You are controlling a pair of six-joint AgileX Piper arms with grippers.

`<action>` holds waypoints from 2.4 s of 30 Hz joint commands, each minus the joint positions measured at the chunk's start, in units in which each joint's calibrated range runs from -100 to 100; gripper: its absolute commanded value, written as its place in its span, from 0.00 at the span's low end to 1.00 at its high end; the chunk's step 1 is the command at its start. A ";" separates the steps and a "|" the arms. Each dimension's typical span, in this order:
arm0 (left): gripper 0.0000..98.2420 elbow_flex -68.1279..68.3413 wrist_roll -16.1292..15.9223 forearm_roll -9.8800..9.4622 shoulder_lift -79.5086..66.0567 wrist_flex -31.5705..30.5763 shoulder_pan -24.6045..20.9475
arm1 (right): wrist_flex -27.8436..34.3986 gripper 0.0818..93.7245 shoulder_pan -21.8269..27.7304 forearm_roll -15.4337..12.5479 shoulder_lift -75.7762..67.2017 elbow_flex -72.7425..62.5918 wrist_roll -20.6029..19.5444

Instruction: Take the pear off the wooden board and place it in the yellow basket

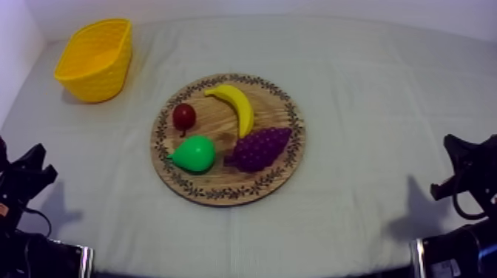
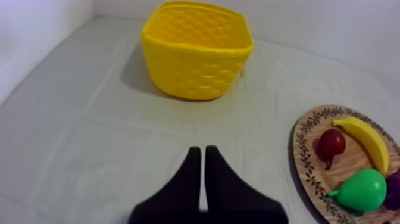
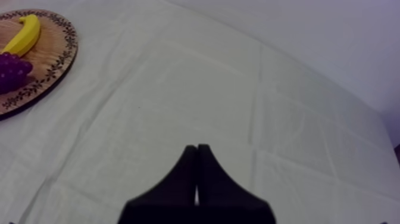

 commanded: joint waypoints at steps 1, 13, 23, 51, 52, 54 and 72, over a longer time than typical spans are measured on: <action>0.00 0.04 -2.34 -0.03 -0.03 0.02 1.15 | 0.02 0.00 -0.03 -0.01 -0.03 -0.02 0.12; 0.00 -1.10 -3.44 4.64 1.92 -0.44 6.12 | 0.02 0.00 -0.03 -0.01 -0.03 -0.02 0.09; 0.00 -7.46 -8.66 12.15 14.64 2.12 7.51 | 0.02 0.00 -0.03 -0.01 -0.03 -0.02 0.09; 0.00 -47.77 -9.18 10.99 57.10 31.30 15.82 | 0.02 0.00 -0.03 -0.01 -0.03 -0.02 0.12; 0.00 -49.03 -9.14 10.66 58.54 32.07 16.40 | 0.02 0.00 -0.03 -0.01 -0.03 -0.02 0.11; 0.00 -51.28 -9.01 9.95 61.33 33.32 17.62 | 0.02 0.00 -0.03 -0.01 -0.03 -0.02 0.11; 0.00 -73.99 -4.75 4.99 87.07 44.05 28.00 | 0.02 0.00 -0.03 -0.01 -0.03 -0.02 0.13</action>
